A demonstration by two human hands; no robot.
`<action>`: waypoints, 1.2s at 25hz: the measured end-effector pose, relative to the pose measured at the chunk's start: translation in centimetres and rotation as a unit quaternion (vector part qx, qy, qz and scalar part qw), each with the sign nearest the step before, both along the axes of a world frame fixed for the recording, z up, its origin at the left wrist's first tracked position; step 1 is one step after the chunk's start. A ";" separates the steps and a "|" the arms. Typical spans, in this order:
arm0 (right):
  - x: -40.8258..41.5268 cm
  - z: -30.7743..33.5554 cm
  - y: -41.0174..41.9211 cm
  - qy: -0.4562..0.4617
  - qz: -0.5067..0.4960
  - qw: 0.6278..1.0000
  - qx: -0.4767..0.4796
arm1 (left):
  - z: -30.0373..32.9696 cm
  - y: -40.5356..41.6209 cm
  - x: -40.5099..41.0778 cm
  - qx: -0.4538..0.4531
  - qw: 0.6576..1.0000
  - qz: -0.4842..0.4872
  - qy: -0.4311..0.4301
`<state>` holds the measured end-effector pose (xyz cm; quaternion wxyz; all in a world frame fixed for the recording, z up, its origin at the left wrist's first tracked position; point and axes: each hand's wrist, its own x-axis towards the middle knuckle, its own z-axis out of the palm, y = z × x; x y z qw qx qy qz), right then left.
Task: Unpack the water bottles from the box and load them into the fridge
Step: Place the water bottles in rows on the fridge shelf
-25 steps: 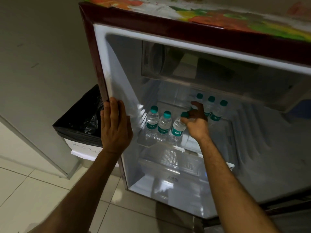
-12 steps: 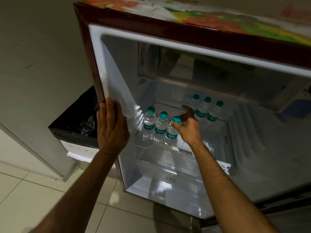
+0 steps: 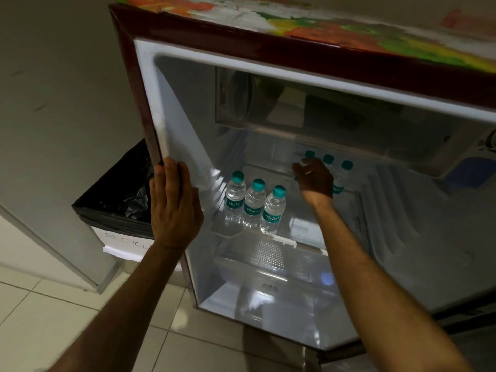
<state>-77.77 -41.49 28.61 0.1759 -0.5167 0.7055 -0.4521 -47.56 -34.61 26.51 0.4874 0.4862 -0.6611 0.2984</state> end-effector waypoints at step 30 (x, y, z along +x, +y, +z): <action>0.6 -4.5 5.5 -0.095 -0.047 0.994 0.004 | 0.0 0.0 -0.1 -0.001 1.000 0.011 0.002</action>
